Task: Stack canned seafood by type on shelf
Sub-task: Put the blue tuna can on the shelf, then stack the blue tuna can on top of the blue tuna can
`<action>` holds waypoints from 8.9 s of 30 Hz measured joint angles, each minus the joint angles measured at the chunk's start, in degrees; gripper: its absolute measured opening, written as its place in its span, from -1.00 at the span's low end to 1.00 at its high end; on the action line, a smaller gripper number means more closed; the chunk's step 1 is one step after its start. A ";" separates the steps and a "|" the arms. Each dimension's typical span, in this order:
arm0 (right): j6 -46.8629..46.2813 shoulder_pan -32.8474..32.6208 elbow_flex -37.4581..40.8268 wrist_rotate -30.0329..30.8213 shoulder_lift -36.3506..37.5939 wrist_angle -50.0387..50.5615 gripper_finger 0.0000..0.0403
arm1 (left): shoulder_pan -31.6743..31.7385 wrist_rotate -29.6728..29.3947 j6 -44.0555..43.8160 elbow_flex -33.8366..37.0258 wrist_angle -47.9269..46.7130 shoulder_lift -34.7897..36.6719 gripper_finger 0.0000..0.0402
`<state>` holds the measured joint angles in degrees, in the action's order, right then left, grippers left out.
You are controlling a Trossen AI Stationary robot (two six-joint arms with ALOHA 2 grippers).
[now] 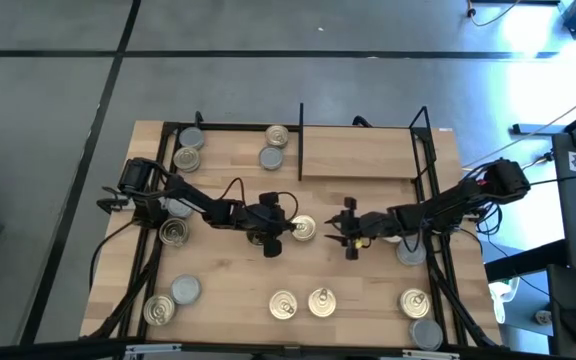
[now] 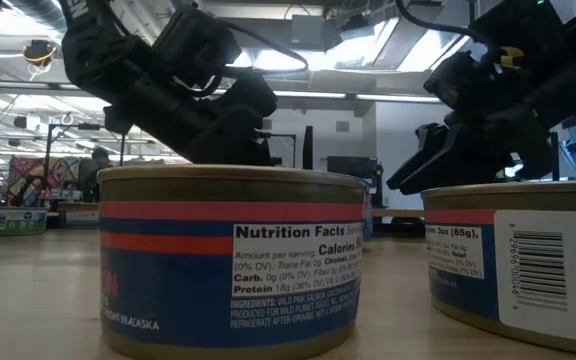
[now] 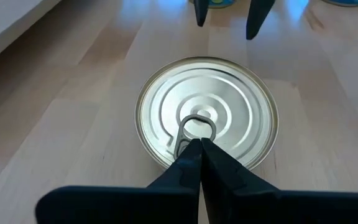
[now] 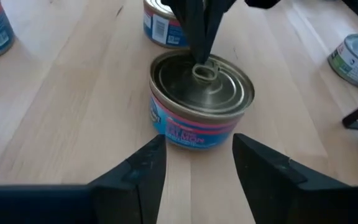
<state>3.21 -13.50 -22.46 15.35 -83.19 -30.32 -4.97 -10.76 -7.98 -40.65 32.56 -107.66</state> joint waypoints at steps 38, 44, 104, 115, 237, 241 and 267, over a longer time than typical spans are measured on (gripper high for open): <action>29.56 0.02 -13.43 -0.88 -6.37 15.99 0.61 | 0.13 0.13 0.56 1.71 2.68 0.00 -0.98; 38.40 0.02 -18.23 3.29 -10.24 19.42 0.66 | 0.13 0.11 0.54 1.71 2.68 0.00 -0.99; 41.95 -3.20 -18.43 29.69 -2.72 22.72 -0.02 | -2.23 -6.87 1.96 1.82 -14.63 15.80 -0.99; 40.47 11.83 -18.45 28.50 4.03 26.36 -0.02 | -2.27 -7.33 0.98 1.84 -15.78 17.08 -0.96; 1.55 -0.25 -20.19 -7.38 3.36 29.07 0.56 | -8.01 -7.09 -11.96 1.33 -41.03 30.03 -0.96; -1.93 -0.91 -15.50 -7.34 3.36 22.22 0.56 | -8.79 -6.69 -14.62 3.33 -40.56 28.21 -0.96; -7.27 -0.72 -10.38 -2.44 3.36 19.71 0.56 | -5.59 -2.55 -8.22 -0.62 -12.31 5.18 -0.96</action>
<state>-4.05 -14.22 -32.84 12.92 -79.83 -10.61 -10.57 -13.31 -16.20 -41.27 20.25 -102.48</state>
